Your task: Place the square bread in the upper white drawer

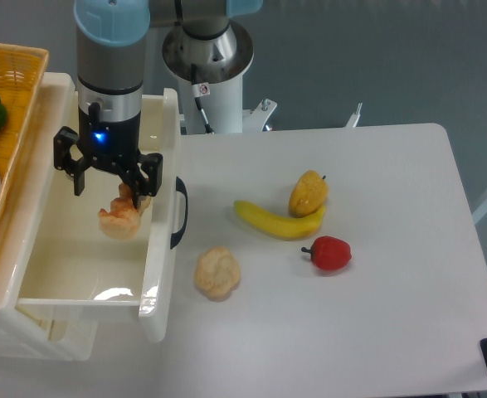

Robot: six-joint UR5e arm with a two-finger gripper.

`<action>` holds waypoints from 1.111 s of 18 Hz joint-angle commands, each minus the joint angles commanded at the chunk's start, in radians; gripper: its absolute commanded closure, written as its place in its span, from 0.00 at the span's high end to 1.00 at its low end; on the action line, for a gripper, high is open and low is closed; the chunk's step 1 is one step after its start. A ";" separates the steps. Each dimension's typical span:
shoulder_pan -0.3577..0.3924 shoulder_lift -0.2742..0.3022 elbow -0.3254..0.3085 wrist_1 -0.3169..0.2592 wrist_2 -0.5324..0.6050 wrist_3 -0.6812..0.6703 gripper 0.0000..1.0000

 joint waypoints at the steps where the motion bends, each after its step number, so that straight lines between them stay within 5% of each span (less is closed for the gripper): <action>1: 0.003 0.002 0.000 0.000 0.000 0.000 0.91; 5: 0.014 0.002 0.002 0.003 0.003 0.000 0.99; 20: 0.014 0.014 0.003 0.003 0.017 0.002 1.00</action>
